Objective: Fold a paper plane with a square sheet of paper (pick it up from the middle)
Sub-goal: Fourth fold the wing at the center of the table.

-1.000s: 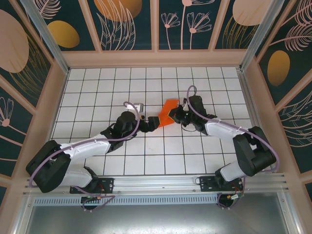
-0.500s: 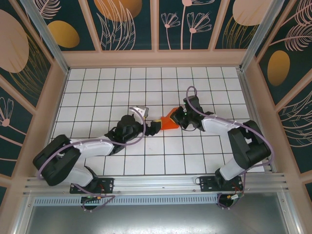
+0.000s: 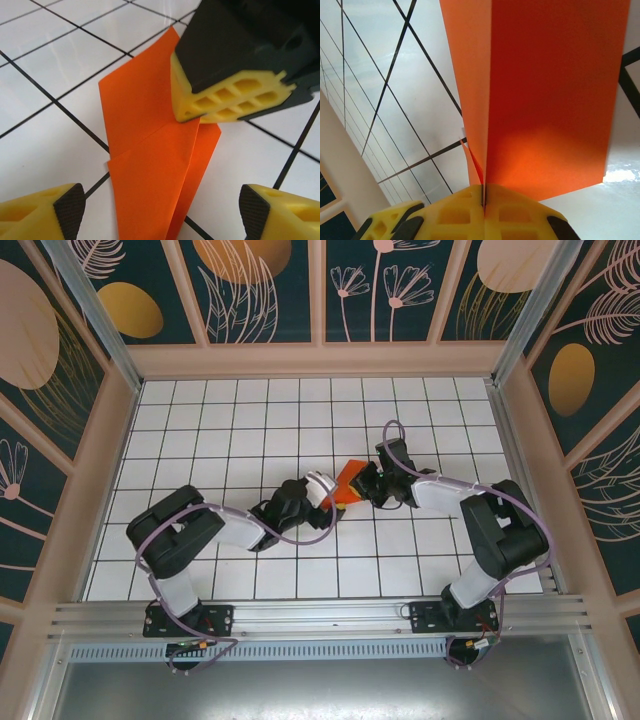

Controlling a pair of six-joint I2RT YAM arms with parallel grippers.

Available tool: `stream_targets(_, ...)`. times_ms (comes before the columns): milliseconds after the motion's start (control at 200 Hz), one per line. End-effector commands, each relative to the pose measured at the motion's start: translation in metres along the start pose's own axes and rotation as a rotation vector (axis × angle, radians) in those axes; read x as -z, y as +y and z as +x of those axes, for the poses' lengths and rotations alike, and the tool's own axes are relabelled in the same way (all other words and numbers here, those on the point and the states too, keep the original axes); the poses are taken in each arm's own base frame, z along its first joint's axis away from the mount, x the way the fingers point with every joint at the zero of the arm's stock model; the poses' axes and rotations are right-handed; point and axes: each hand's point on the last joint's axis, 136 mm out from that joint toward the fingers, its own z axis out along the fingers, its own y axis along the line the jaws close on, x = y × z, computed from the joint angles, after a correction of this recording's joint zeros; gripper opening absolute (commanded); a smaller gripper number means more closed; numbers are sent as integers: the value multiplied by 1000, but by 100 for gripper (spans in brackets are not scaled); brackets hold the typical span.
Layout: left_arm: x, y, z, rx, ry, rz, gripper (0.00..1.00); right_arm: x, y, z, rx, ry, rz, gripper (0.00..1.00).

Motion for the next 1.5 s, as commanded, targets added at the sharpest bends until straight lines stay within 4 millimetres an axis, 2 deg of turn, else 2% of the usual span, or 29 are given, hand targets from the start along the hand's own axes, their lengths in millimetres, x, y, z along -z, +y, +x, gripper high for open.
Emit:
stream_targets(0, -10, 3, -6, -102, -26, -28, 78, 1, 0, 1, -27, 24, 11, 2)
stream_targets(195, -19, 3, 1, -154, -16, -34, 62, 3, 3, 2, -28, 30, 9, 2)
stream_targets(260, -21, 3, 0, -147, -22, -29, 54, 3, 2, 2, -28, 33, 12, 2)
stream_targets(380, -23, -1, -1, -134, -33, -7, 45, 3, 1, 1, -28, 32, 15, 2)
stream_targets(590, -25, -1, 5, -134, -10, -7, 35, 4, 6, 2, -22, 47, 2, 4)
stream_targets(676, -24, -1, 5, -132, -10, -8, 30, 4, 7, 3, -18, 54, 2, 9)
stream_targets(846, -23, -7, 4, -110, -9, 26, 18, 5, 10, 2, 7, 57, 3, 26)
stream_targets(966, -23, -12, 6, -83, 5, 59, 16, 7, 10, 0, 18, 58, 10, 33)
stream_targets(1306, -27, -24, 13, -53, 49, 127, 14, 8, 12, -2, 31, 85, 9, 37)
stream_targets(1496, -30, -31, 16, 23, 97, 170, 12, 23, 28, -12, 137, 50, -53, 53)
